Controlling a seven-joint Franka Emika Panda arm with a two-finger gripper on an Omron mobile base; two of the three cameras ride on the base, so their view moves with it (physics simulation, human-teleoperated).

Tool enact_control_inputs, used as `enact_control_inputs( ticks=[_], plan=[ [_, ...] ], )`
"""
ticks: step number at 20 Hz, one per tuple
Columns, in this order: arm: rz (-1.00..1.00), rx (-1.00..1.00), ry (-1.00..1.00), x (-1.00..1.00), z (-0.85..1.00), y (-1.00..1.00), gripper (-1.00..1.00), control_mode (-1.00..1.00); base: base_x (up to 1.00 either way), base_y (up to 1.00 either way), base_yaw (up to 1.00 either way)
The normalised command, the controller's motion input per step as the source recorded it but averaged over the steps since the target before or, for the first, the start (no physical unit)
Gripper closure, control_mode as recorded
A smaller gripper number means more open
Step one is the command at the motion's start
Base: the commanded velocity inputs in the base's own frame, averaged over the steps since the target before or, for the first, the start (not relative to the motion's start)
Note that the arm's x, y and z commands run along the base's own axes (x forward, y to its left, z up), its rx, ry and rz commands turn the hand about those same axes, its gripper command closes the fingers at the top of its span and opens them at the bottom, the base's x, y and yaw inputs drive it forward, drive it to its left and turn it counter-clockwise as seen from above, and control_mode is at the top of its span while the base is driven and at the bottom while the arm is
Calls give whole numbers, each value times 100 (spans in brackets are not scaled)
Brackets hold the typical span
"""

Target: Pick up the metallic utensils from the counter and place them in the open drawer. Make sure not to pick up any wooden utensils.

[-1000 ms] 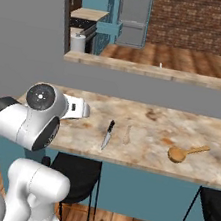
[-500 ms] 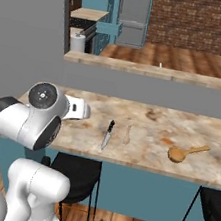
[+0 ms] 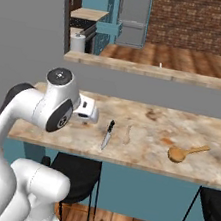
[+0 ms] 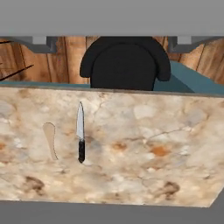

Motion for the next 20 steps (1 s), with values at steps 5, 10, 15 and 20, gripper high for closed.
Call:
enact_control_inputs(
  ticks=[5,10,15,20],
  plan=[
    [-22,-2,21,36,-39,-39,-100,-100,0,0,0],
    [-15,-1,5,31,-57,-20,-100,-100,0,0,0],
    [-2,0,0,41,-52,0,-100,-100,0,0,0],
    [0,0,-5,39,-31,0,-100,-100,0,0,0]
  ],
)
